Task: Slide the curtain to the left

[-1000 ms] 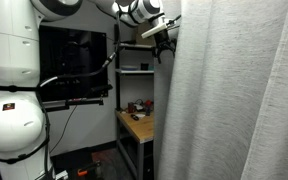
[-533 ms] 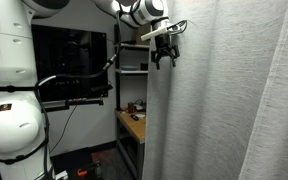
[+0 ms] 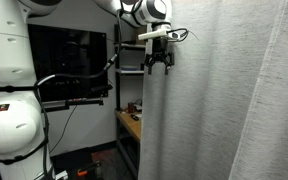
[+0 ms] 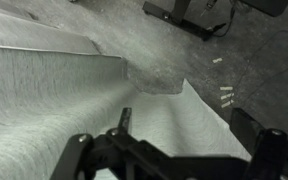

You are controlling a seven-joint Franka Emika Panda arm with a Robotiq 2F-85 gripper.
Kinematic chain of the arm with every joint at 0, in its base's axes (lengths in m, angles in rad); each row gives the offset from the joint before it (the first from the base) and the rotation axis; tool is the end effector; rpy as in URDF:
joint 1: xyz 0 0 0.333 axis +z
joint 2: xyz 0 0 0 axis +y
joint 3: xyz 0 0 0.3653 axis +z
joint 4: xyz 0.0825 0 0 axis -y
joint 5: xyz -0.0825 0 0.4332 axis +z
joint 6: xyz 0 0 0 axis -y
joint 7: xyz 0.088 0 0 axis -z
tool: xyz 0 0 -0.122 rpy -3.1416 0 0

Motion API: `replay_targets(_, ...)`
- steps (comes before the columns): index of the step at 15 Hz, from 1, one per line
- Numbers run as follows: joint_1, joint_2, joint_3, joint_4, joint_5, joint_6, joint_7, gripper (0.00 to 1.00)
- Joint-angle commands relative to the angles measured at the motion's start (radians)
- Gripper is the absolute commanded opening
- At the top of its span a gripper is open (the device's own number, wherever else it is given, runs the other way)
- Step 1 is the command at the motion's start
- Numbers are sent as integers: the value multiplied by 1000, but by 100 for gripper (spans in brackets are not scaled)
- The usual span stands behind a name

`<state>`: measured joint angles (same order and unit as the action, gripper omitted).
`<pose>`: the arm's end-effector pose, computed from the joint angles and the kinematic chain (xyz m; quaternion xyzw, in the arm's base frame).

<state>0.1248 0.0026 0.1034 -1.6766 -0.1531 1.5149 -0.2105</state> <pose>0.5791 0.1146 0.6000 0.9695 0.2182 -0.0811 0.0770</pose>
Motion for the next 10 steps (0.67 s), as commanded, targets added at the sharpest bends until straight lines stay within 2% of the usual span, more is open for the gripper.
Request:
replay_targets(1,-10,-97,-2,-125,8,10,-37,100)
replay_targets(6,-13,-233,-17,-343,3,263,1,100)
replay_targets(10,-24,-299,-48,-466,44,441,48,100)
